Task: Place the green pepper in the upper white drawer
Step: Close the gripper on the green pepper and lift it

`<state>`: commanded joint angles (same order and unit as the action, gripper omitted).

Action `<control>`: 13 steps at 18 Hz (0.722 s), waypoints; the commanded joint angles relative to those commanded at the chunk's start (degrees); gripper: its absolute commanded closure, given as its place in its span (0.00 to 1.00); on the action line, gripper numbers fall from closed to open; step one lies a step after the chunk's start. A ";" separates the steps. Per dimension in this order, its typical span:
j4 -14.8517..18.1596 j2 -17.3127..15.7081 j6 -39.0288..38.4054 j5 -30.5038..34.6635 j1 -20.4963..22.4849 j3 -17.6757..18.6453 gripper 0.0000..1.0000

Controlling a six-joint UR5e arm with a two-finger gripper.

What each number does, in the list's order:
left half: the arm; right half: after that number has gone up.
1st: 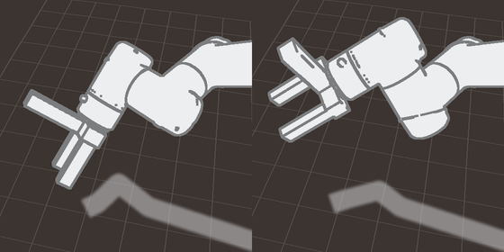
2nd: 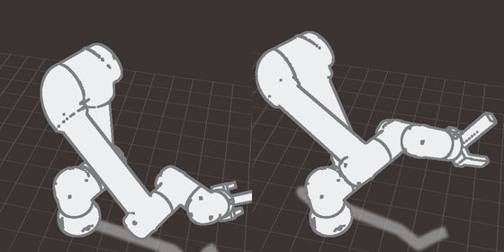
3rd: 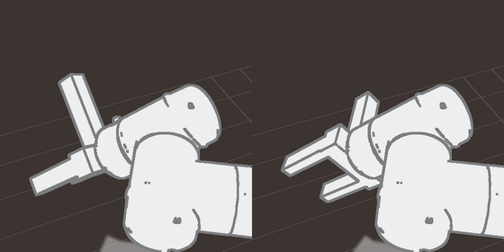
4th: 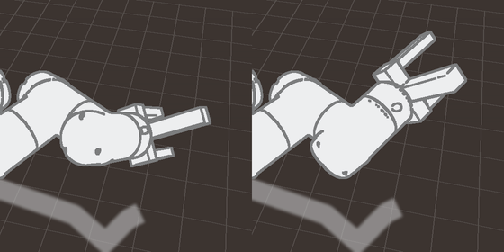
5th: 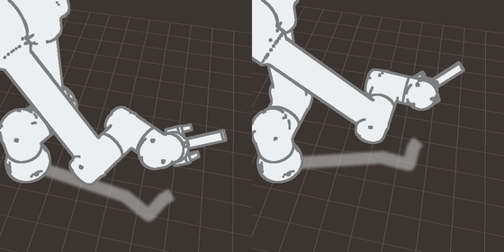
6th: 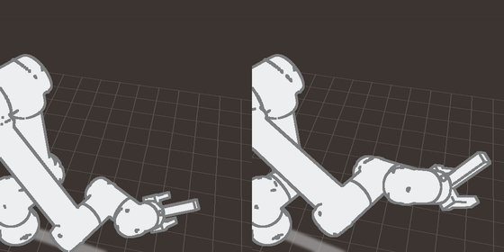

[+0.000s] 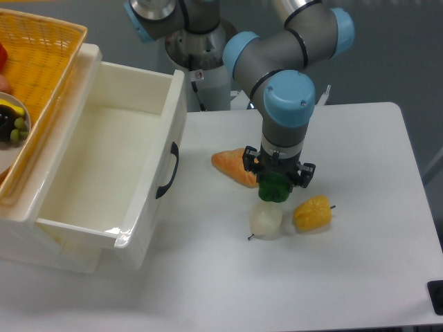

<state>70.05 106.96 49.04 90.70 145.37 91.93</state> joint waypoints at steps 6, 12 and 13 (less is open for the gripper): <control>1.66 -1.22 -0.26 0.00 0.17 -0.35 0.70; 8.34 -6.41 -2.89 -3.15 0.79 -0.53 0.70; 9.13 -7.29 -3.68 -4.47 0.70 -0.79 0.70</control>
<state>79.18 99.68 45.36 86.23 146.08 91.15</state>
